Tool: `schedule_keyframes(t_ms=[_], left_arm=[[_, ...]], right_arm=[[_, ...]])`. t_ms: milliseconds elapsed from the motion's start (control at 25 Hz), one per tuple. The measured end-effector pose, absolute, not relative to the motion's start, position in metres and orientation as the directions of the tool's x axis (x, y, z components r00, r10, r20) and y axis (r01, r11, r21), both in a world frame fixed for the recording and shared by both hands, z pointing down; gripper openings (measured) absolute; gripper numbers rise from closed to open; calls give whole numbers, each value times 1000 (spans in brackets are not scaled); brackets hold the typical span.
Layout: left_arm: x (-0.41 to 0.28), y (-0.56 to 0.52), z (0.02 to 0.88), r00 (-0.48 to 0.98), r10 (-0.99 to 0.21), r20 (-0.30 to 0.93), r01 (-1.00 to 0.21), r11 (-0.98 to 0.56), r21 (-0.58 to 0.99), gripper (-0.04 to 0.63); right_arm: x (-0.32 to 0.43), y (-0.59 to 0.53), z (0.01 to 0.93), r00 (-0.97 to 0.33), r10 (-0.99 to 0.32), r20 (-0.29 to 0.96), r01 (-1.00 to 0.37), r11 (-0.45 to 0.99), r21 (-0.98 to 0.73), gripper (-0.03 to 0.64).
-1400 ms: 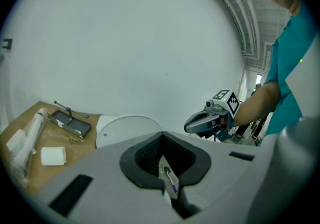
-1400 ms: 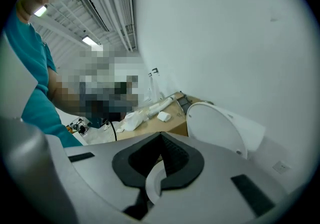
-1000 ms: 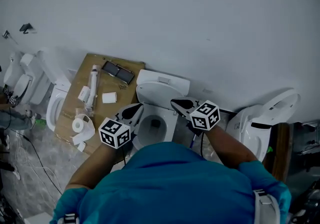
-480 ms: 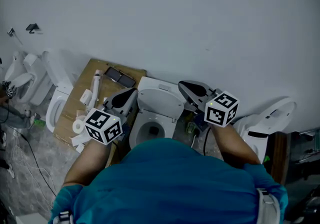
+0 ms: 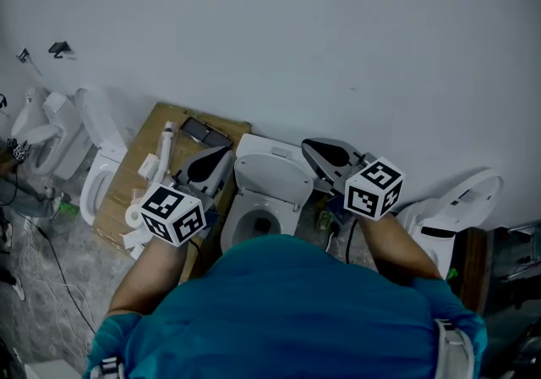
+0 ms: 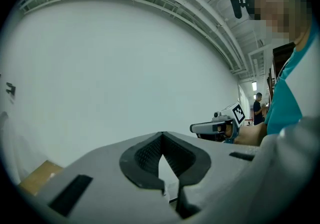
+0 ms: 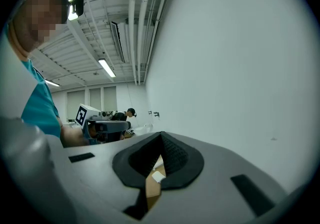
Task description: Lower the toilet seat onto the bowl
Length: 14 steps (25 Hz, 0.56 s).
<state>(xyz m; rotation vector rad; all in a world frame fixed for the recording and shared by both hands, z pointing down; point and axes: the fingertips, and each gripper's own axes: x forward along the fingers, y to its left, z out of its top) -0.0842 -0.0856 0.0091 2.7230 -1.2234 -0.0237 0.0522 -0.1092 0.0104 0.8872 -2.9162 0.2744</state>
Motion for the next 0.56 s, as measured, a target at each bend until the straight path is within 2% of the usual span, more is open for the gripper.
schedule_keyframes(t_ms=[560], left_arm=[[-84, -82, 8, 674, -737, 57, -734, -659, 163, 3]], right_arm=[[55, -105, 10, -826, -544, 147, -561, 817, -132, -3]])
